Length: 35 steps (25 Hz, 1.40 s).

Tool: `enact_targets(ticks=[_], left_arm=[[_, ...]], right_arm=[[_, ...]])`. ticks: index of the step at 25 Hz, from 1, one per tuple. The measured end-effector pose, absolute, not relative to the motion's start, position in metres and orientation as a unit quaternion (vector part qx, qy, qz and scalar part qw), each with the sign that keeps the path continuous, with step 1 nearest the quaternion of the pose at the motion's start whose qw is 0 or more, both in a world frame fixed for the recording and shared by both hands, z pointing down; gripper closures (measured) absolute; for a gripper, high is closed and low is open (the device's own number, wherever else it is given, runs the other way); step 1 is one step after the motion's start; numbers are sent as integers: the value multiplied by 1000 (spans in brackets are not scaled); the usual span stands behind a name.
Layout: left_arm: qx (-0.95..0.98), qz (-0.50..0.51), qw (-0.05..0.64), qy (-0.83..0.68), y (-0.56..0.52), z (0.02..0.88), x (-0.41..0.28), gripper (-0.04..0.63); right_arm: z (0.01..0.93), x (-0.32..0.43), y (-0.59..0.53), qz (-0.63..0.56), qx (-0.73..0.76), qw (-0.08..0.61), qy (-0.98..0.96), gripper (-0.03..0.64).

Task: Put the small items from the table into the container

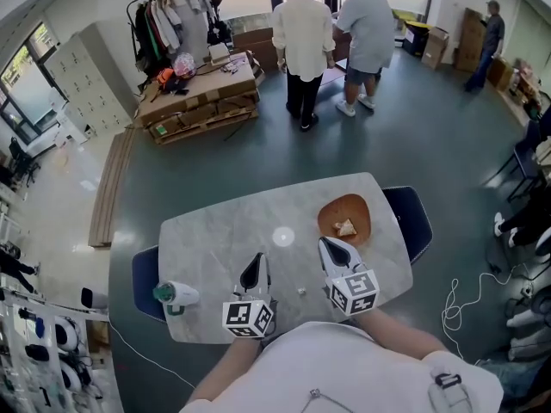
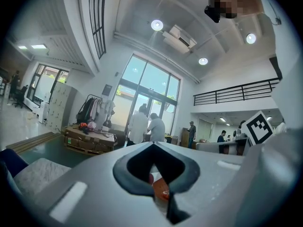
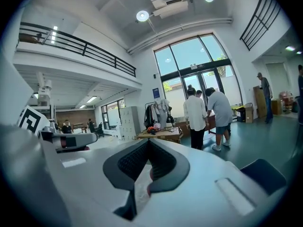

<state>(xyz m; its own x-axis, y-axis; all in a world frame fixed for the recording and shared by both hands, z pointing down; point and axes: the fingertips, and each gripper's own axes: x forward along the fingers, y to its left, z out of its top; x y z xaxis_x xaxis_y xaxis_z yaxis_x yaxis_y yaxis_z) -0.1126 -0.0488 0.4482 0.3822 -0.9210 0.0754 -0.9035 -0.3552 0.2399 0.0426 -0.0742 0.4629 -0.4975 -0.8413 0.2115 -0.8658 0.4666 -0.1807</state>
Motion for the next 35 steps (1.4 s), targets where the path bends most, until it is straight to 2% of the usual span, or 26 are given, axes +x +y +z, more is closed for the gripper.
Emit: enact_targets(ticks=[9,13,26,29,35], left_arm=[[842,-28,94,-530,-52,437,-96,595],[853,-68,109,-506,-52,428,-85,592],[833,-52,128,-537,-49,443,-100,592],[827,-47,128,-545,-45,449,-102,592],[800,-24,160,-577,-29,479,-123,592]], right_arm=[[464,51,-78,135,508,44,-850,591],[466,57,-78,148,508,37,-848,591],[476,42,-67,140,464,61,-873,589],[496,42,-68,140,452,85,-877,589],[585,27,-59,203,381,202,-879,588]])
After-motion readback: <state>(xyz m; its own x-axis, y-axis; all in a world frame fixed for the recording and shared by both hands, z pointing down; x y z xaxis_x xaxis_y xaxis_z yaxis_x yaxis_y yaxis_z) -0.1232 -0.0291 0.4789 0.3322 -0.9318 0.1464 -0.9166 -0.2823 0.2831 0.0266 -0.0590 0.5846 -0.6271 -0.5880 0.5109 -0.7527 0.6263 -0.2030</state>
